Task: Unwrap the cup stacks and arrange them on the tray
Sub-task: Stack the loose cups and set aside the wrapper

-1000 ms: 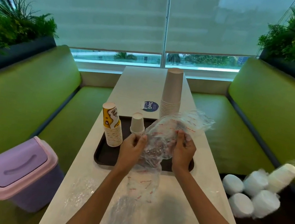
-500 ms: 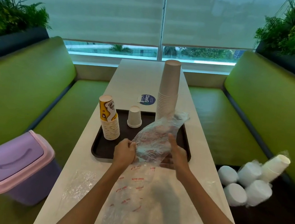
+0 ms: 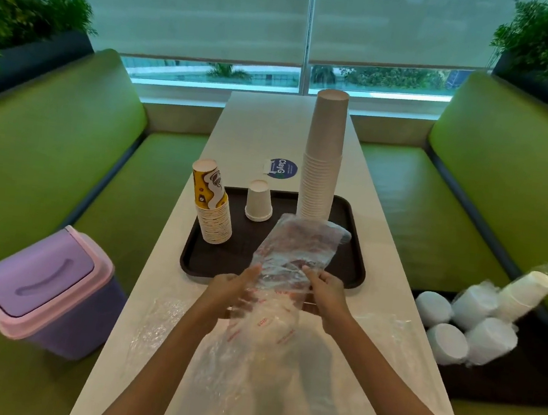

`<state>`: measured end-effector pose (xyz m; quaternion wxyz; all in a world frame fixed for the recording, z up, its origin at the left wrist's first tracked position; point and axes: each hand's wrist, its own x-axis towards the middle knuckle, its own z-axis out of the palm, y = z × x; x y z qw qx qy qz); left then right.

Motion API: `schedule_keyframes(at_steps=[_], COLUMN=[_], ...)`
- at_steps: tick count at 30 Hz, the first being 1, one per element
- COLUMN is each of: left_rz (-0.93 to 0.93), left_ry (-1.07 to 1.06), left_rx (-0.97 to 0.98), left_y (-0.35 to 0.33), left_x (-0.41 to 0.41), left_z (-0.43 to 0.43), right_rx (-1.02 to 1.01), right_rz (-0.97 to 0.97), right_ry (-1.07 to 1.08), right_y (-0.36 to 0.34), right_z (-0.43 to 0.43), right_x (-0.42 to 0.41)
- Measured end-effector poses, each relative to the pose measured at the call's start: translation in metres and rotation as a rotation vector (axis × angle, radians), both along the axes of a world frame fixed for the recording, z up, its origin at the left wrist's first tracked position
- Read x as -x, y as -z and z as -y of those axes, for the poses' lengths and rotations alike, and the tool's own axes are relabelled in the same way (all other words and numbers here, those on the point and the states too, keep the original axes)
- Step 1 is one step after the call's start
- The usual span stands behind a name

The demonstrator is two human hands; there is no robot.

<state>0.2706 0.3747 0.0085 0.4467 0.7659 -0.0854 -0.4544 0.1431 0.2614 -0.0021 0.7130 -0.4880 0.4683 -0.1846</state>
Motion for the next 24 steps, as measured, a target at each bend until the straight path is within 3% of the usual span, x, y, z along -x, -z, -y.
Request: schedule_keyframes(at_steps=[4, 8, 15, 17, 21, 24], left_rz=[0.114, 0.338, 0.551, 0.467, 0.008, -0.059], left_ry=[-0.037, 0.002, 0.003, -0.062, -0.106, -0.01], left_rx=[0.13, 0.13, 0.148, 0.162, 0.106, 0.144], left_y=[0.005, 0.017, 0.021, 0.018, 0.003, 0.001], left_x=[0.006, 0.006, 0.0, 0.0, -0.005, -0.008], left_z=[-0.006, -0.003, -0.012, -0.015, -0.036, -0.053], right_rx=[-0.012, -0.069, -0.02, -0.061, -0.13, -0.137], right_rz=[-0.01, -0.094, -0.013, 0.022, 0.085, 0.087], right_ry=[-0.001, -0.114, 0.024, 0.066, 0.19, 0.135], right_y=[0.003, 0.008, 0.018, 0.018, 0.019, 0.02], right_z=[-0.003, -0.009, -0.006, -0.007, -0.005, -0.004], right_x=[-0.006, 0.0, 0.001, -0.003, -0.011, -0.017])
